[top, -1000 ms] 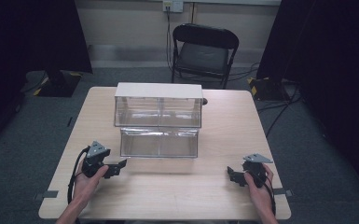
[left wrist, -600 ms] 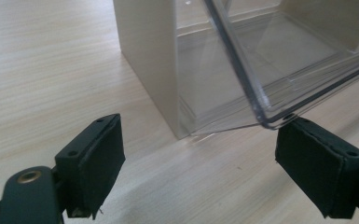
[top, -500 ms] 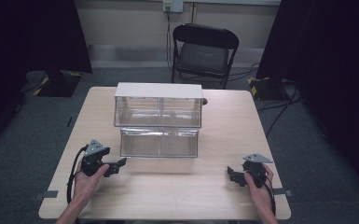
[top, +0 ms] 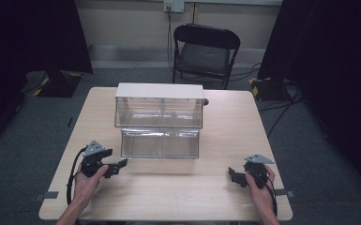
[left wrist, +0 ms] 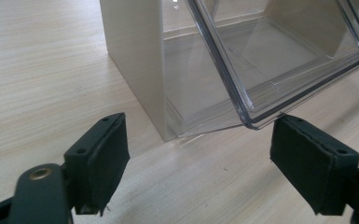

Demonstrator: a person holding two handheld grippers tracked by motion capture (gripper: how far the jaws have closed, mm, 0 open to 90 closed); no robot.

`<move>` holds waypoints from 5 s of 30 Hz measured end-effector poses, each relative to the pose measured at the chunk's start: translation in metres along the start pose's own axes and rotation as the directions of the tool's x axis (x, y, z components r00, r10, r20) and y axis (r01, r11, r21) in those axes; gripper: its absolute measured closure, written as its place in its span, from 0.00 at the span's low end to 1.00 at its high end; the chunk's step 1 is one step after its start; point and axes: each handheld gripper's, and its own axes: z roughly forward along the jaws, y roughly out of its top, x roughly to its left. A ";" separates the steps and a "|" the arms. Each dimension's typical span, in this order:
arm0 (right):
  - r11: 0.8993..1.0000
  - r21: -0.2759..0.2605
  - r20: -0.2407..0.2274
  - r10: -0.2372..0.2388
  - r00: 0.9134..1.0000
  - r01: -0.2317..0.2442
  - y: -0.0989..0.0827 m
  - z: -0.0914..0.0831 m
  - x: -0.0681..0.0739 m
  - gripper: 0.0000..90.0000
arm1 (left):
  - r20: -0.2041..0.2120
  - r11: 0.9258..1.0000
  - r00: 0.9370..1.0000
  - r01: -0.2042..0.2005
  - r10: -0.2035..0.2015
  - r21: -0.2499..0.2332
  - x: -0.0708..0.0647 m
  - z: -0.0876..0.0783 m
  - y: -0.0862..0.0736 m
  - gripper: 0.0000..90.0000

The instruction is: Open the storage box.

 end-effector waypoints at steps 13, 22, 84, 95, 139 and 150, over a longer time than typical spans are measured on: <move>1.000 0.000 0.000 0.000 1.000 0.000 0.000 0.000 0.000 0.14 | 0.004 1.000 1.000 -0.018 0.018 -0.008 -0.002 -0.002 0.002 0.20; 1.000 0.000 0.000 0.000 1.000 0.000 0.000 0.000 0.000 0.14 | 0.003 1.000 1.000 -0.025 0.025 -0.006 -0.004 -0.003 0.004 0.18; 1.000 0.005 -0.001 0.002 1.000 -0.002 0.001 0.001 0.000 0.12 | -0.001 0.999 0.999 -0.043 0.043 -0.019 -0.006 0.003 0.033 0.18; 1.000 0.005 -0.001 0.001 1.000 -0.001 0.001 0.001 0.000 0.12 | 0.000 0.999 0.999 -0.045 0.045 -0.017 -0.005 0.007 0.034 0.17; 1.000 0.006 -0.003 -0.002 1.000 0.002 0.001 0.002 0.000 0.12 | 0.026 0.997 0.999 -0.044 0.046 -0.064 -0.015 0.012 0.062 0.17; 1.000 0.006 -0.003 -0.002 1.000 0.002 0.001 0.002 0.000 0.12 | 0.014 0.997 0.999 -0.043 0.044 -0.066 -0.017 0.012 0.062 0.18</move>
